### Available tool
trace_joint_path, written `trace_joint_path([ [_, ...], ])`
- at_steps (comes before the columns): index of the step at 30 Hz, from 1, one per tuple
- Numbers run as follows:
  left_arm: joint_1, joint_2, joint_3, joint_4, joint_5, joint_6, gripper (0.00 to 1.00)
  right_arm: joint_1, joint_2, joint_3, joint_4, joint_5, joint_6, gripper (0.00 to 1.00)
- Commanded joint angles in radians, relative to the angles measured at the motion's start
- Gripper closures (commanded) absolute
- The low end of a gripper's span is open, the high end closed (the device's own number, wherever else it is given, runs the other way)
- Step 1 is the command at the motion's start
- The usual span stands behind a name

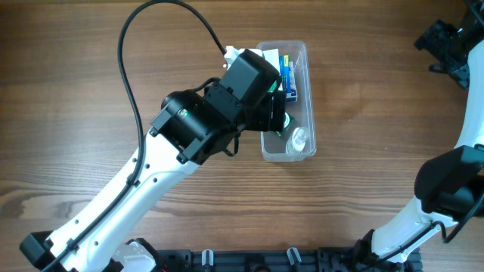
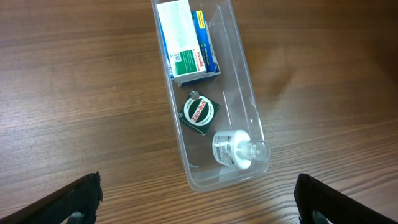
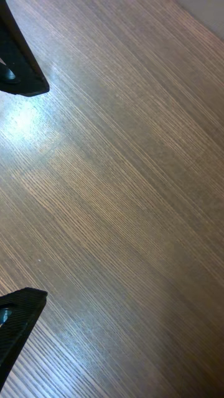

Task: Pack container

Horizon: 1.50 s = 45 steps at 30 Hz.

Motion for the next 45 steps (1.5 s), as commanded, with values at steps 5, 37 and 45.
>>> trace_joint_path([
  [5, 0.003, 0.005, 0.005, -0.085, -0.013, 0.001, 0.0, 0.002, 0.011, 0.003, 0.003, -0.002, 0.015, 0.0],
  [37, 0.293, -0.482, -0.914, 0.766, 0.285, 0.29, 0.0, 0.002, 0.011, 0.003, 0.003, -0.002, 0.014, 0.0],
  [45, 0.558, -0.944, -1.352, 1.044, 0.373, 0.28, 0.0, 0.002, 0.011, 0.003, 0.003, -0.002, 0.014, 0.0],
])
